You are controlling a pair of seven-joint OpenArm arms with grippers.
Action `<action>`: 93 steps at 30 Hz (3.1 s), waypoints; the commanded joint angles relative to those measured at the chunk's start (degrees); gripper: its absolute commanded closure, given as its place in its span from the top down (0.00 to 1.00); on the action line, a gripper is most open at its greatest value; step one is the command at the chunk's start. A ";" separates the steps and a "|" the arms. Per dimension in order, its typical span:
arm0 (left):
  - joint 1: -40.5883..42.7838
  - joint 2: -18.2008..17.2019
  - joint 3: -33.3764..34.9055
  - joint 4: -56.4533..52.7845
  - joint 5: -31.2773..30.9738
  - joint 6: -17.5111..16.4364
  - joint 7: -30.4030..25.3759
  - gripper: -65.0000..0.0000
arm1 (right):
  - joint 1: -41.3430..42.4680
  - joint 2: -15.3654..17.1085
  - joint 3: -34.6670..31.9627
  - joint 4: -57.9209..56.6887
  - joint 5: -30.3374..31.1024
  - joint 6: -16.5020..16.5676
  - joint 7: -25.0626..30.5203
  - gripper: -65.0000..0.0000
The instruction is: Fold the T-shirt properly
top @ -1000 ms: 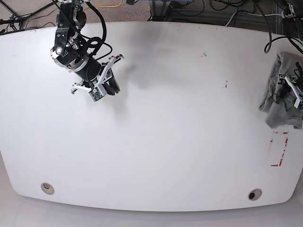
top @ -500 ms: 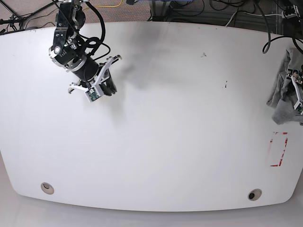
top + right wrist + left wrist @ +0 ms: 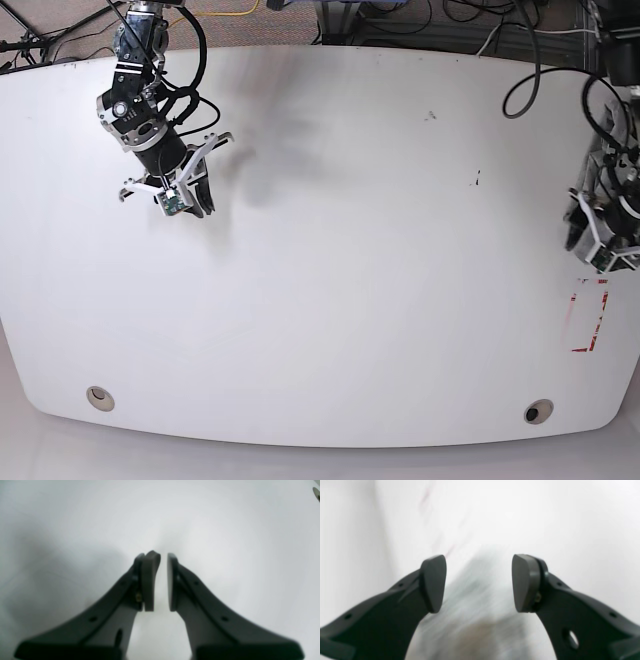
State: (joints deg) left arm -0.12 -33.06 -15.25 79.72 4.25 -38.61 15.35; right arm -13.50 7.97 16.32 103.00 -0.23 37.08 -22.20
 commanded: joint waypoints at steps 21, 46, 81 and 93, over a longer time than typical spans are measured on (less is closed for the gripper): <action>31.55 27.21 6.50 19.31 9.42 22.30 -23.22 0.58 | -21.98 4.30 8.43 -8.98 14.25 0.24 27.16 0.12; 65.48 33.01 14.59 26.61 2.21 22.39 -23.31 0.48 | -44.83 0.52 8.34 -12.58 21.20 0.77 38.86 0.12; 28.65 28.27 13.97 -45.48 -5.17 22.39 -23.31 0.47 | -17.05 -1.15 1.84 -66.03 0.71 -4.33 38.86 0.12; 12.65 26.60 14.06 -70.98 -5.17 22.57 -23.13 0.47 | -7.73 -1.24 1.84 -80.80 -5.27 -12.16 38.68 0.13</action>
State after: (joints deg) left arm 13.37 -6.44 -1.23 11.29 -1.10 -15.81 -7.64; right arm -22.20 6.35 18.04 25.76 -3.99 25.61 16.08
